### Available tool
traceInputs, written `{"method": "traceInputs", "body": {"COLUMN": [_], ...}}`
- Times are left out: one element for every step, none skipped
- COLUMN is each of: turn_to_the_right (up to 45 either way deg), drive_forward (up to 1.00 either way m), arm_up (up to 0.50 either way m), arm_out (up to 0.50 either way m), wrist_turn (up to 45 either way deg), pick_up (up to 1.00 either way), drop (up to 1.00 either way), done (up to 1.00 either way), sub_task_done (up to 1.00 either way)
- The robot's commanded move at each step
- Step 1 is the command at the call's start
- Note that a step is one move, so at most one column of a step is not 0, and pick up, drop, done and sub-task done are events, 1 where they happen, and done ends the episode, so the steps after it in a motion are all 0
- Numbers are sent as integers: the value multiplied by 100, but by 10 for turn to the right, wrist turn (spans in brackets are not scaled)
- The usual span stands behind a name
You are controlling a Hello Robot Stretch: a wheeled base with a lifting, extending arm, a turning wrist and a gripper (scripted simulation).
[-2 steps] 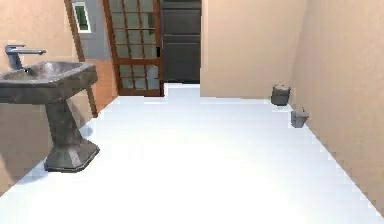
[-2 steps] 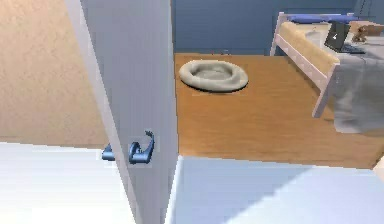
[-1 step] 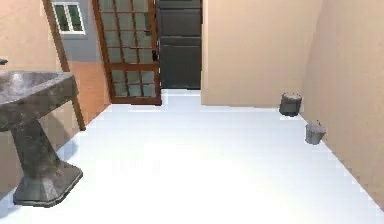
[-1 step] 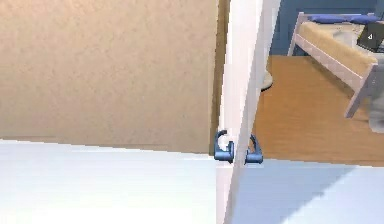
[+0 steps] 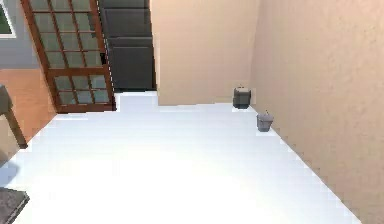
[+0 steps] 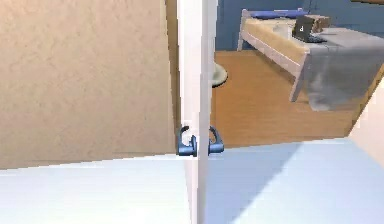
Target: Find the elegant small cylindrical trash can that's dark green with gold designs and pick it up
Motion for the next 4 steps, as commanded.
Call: {"method": "traceInputs", "body": {"turn_to_the_right": [0,0,30,0], "drive_forward": [100,100,0,75], "arm_up": [0,0,0,0], "arm_out": [0,0,0,0], "wrist_turn": [0,0,0,0], "pick_up": [0,0,0,0], "drop": [0,0,0,0], "done": [0,0,0,0], "sub_task_done": [0,0,0,0]}}
